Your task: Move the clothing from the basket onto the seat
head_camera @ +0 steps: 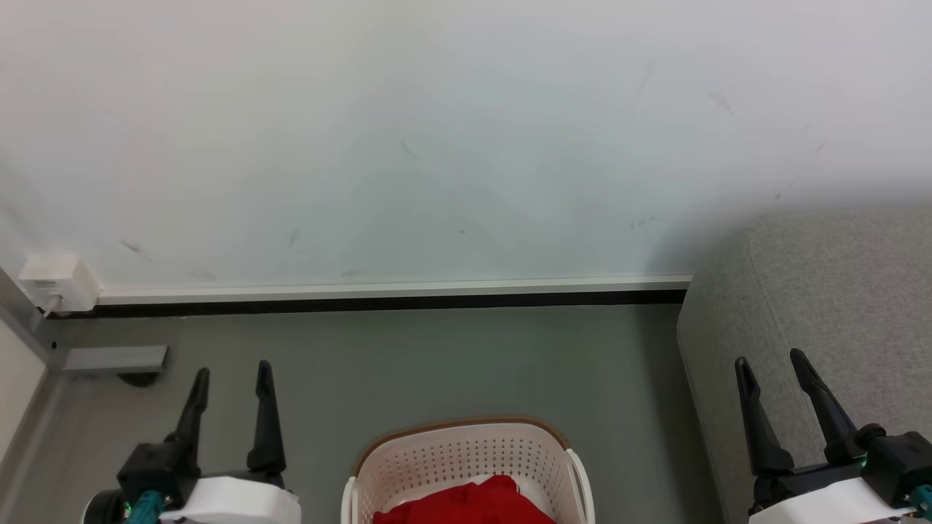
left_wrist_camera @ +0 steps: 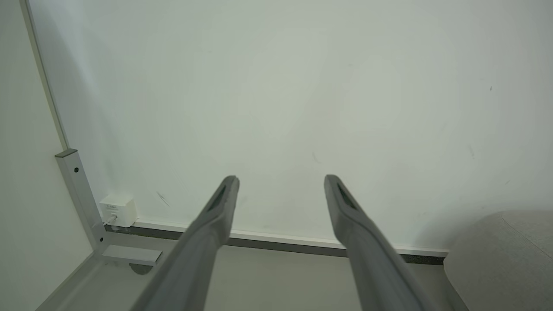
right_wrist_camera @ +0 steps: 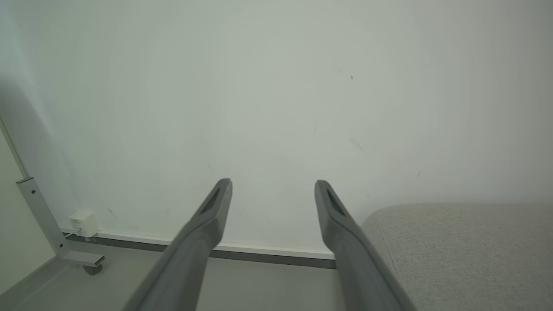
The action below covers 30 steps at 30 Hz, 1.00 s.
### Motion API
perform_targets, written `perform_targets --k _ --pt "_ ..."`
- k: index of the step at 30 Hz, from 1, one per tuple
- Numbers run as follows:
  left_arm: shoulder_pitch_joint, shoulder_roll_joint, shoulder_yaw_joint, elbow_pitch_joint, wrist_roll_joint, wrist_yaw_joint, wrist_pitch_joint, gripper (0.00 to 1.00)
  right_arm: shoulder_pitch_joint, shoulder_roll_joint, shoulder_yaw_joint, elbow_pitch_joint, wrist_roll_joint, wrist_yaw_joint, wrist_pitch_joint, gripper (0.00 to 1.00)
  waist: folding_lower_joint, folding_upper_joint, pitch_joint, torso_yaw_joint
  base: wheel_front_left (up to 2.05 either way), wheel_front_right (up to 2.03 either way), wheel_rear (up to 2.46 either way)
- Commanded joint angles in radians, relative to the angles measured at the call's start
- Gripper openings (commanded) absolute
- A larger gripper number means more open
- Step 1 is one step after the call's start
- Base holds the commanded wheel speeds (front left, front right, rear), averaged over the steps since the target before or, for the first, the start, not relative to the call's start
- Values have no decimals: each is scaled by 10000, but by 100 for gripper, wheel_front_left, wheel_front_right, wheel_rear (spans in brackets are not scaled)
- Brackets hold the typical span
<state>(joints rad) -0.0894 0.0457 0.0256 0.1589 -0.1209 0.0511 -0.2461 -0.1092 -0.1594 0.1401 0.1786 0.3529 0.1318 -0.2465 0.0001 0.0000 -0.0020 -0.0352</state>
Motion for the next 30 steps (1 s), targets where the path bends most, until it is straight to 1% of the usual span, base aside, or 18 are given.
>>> perform_targets --k 1,10,30 --pt "-76 75 11 -25 260 37 -57 100 -133 -96 16 11 -186 -19 -48 100 -1 0 -6 -3 0 0 0" --pt "-53 77 83 38 746 90 -193 100 -125 -130 -6 -81 -609 -21 -200 100 -1 0 -50 -19 0 0 0" --pt "-35 76 132 139 539 106 -186 100 -61 -29 -61 -109 -485 -21 -180 100 -1 0 -13 -14 0 0 0"
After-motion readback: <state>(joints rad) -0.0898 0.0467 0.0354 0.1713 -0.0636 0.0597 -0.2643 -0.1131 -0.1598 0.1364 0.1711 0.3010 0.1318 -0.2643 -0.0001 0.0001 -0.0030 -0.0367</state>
